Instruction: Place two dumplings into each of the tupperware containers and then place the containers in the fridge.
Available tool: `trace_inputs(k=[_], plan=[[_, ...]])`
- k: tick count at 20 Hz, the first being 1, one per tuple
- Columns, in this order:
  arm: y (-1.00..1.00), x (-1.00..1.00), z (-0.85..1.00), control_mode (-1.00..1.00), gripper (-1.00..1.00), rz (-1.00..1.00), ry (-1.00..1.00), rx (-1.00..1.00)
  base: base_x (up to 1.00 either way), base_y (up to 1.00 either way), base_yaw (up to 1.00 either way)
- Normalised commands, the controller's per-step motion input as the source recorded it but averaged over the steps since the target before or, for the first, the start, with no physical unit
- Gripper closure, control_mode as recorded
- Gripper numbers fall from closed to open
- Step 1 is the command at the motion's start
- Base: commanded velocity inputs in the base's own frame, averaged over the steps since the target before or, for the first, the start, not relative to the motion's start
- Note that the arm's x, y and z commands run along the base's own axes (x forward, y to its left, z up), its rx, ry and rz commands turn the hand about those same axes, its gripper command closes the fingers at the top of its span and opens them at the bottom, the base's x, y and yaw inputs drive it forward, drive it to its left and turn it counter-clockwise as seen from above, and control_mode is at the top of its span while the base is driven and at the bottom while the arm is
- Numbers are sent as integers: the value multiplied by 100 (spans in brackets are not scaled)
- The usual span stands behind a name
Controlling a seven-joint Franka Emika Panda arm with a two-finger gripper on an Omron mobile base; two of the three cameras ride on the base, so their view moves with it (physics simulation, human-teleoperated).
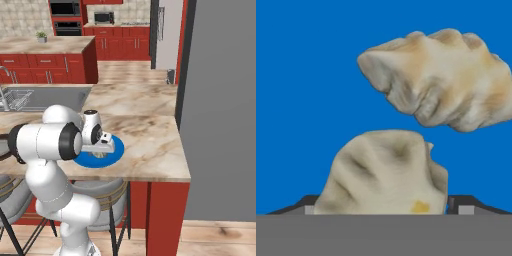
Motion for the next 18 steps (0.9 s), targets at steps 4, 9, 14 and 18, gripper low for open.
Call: trace_inputs(k=[4, 9, 14, 18], plan=[[0, 0, -2, -100, 100, 0, 0, 0, 0, 0, 0], [1, -3, 5, -100, 100, 0, -1, 0, 0, 0, 0], [23, -50, 30, -100, 100, 0, -3, 1, 0, 0, 0], [68, -43, 70, -100, 100, 0, -7, 0, 0, 0, 0]])
